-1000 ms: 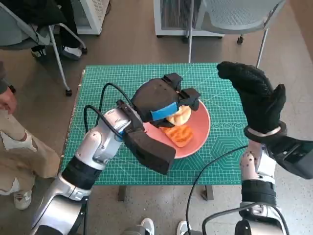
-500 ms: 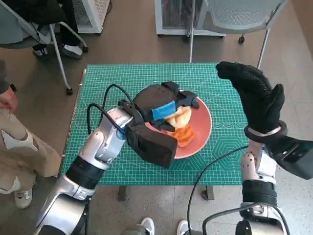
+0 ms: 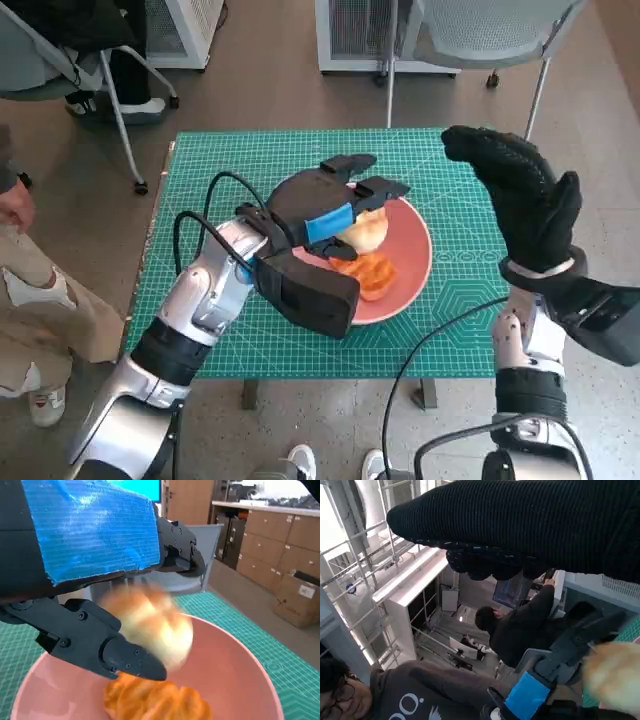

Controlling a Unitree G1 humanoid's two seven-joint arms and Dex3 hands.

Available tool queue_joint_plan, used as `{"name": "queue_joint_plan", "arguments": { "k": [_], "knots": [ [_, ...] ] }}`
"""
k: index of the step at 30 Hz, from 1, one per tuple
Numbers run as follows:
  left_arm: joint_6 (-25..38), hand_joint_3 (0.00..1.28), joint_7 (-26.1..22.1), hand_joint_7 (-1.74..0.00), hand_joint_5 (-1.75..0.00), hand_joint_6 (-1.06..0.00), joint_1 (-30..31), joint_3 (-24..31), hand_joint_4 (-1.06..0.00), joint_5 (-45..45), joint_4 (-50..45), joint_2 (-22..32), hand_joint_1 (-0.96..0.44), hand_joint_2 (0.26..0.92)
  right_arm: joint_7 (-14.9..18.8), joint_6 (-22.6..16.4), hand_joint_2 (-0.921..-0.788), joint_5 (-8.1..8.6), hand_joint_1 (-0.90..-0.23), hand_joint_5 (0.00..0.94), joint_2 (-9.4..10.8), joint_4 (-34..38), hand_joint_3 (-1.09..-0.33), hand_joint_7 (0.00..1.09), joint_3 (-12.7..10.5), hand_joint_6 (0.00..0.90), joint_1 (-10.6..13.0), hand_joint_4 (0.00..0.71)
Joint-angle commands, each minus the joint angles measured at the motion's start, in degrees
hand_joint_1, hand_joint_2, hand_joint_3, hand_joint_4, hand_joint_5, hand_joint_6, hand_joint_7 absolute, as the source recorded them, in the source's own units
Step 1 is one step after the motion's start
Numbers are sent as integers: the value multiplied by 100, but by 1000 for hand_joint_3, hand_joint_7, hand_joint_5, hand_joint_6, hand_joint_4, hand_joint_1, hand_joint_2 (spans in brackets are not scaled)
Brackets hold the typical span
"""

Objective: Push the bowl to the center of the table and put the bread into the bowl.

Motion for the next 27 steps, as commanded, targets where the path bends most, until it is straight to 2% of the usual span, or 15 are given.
{"name": "queue_joint_plan", "arguments": {
  "k": [1,18,27],
  "knots": [
    [54,117,66,-132,0,-166,-4,-7,-15,54,-8,22,-661,921,47,68,-921,15,-600,4,-50,81,-708,507,5,-1,55,150],
    [30,173,220,-117,1,-167,182,237,1,-207,-165,79,-706,921,61,35,-921,-9,-603,4,-82,88,-707,513,14,-1,6,152],
    [-80,273,-44,-112,1,-168,361,673,1,-826,-523,292,-727,921,48,75,-921,-6,-603,4,-101,31,-706,519,22,-1,-22,154]
  ]
}}
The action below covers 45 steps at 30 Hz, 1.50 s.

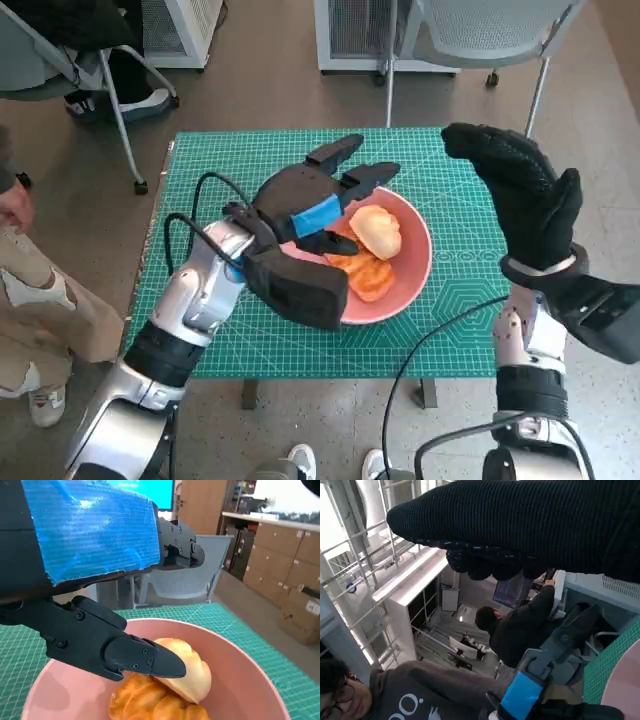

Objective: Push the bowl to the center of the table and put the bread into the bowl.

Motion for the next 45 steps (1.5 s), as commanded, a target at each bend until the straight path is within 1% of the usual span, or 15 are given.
{"name": "queue_joint_plan", "arguments": {
  "k": [1,5,8,12,16,18,21,25,28,35,45],
  "knots": [
    [-100,282,-170,-112,1,-168,101,291,1,-392,-298,191,-727,921,42,76,-921,-4,-603,4,-80,24,-706,520,16,-1,28,154],
    [-520,346,-378,-113,1,-169,263,933,1,-1400,-391,359,-725,921,24,145,-921,24,-606,5,-118,-63,-703,522,6,-1,-17,155],
    [-995,406,-444,-112,1,-166,396,1534,1,-2491,-200,195,-735,921,-6,152,-921,22,-610,6,-149,-98,-697,524,-12,0,-89,158],
    [-1325,452,-516,-107,1,-155,477,1898,1,-3234,-85,40,-741,921,-57,141,-921,-4,-610,6,-169,-112,-691,525,-14,1,-151,161],
    [-1817,490,-587,-100,1,-145,569,2350,1,-4105,221,-245,-752,921,-172,84,-921,-98,-611,4,-196,-86,-684,524,-12,6,-292,158],
    [-1910,508,-611,-97,1,-145,614,2487,1,-4382,286,-349,-771,921,-222,62,-921,-135,-613,3,-196,-81,-682,522,0,10,-343,155],
    [-1938,524,-646,-93,1,-144,658,2592,1,-4619,293,-441,-790,921,-270,44,-921,-167,-613,1,-201,-61,-681,518,18,14,-396,152],
    [-1767,538,-653,-80,1,-126,894,2709,1,-4875,-30,-486,-790,921,-316,-3,-921,-215,-611,0,-185,-45,-680,509,57,17,-479,150],
    [-1708,545,-638,-73,1,-115,982,2735,1,-4873,-157,-479,-780,921,-332,-17,-921,-236,-610,0,-181,-40,-679,504,65,20,-499,150],
    [-1697,556,-616,-65,1,-101,1276,2778,1,-4769,-489,-427,-754,921,-384,-82,-921,-347,-608,0,-187,-94,-681,494,122,25,-524,150],
    [-1664,564,-646,-63,1,-94,1470,2770,1,-4827,-648,-517,-752,921,-405,-75,-921,-373,-611,0,-206,-101,-686,484,183,29,-533,145]
  ]
}}
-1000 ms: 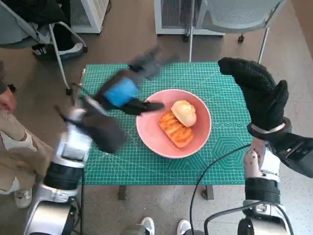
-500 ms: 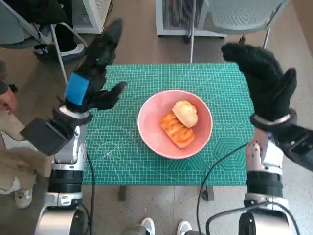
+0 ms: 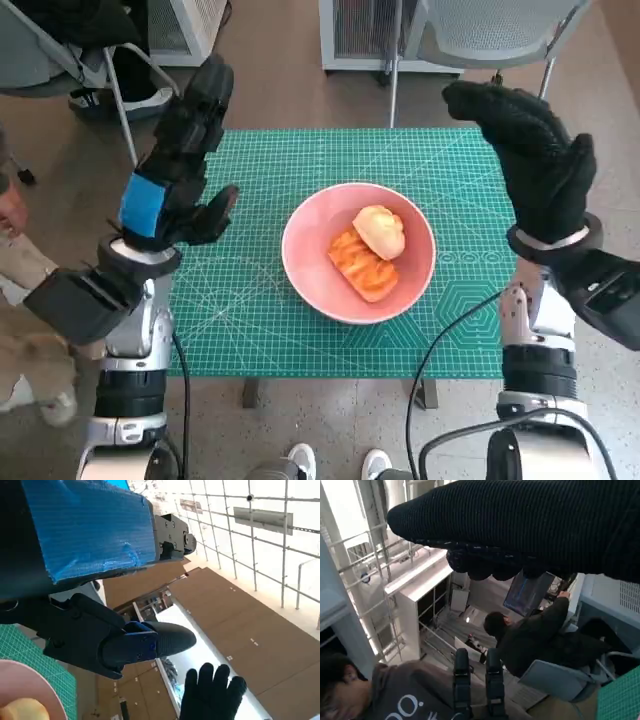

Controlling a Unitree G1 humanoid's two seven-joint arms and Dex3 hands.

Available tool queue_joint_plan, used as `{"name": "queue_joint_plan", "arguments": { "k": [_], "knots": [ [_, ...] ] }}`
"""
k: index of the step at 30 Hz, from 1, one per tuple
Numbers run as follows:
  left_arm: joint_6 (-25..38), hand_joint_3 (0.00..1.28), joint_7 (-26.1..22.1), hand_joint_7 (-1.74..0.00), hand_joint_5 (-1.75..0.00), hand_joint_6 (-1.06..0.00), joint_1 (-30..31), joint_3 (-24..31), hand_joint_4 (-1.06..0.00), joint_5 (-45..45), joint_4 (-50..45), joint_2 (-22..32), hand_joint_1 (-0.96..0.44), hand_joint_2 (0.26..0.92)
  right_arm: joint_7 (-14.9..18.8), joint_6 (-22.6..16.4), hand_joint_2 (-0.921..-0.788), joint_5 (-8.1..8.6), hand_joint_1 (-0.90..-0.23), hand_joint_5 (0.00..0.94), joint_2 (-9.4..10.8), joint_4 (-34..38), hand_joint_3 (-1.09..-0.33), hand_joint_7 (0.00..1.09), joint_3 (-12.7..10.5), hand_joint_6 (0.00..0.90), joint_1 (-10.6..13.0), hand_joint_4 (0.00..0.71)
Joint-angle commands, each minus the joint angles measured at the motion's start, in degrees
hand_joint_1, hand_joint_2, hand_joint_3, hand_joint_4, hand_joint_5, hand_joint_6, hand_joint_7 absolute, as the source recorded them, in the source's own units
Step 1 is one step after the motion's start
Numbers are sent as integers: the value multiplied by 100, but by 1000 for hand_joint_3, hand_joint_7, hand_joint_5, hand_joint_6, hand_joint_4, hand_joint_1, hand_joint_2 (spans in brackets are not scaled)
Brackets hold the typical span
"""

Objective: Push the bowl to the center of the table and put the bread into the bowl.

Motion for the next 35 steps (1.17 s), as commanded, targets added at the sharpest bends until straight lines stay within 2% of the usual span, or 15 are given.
{"name": "queue_joint_plan", "arguments": {
  "k": [1,35],
  "knots": [
    [24,564,-17,-63,1,-94,124,16,1,-29,-100,-36,-751,921,-35,20,-921,-69,-611,0,-28,-2,-686,484,53,29,26,145],
    [-221,531,-198,-76,1,-99,34,1,1,-114,248,-399,-726,921,-125,4,-921,-104,-615,3,-75,-2,-690,475,74,36,121,142]
  ]
}}
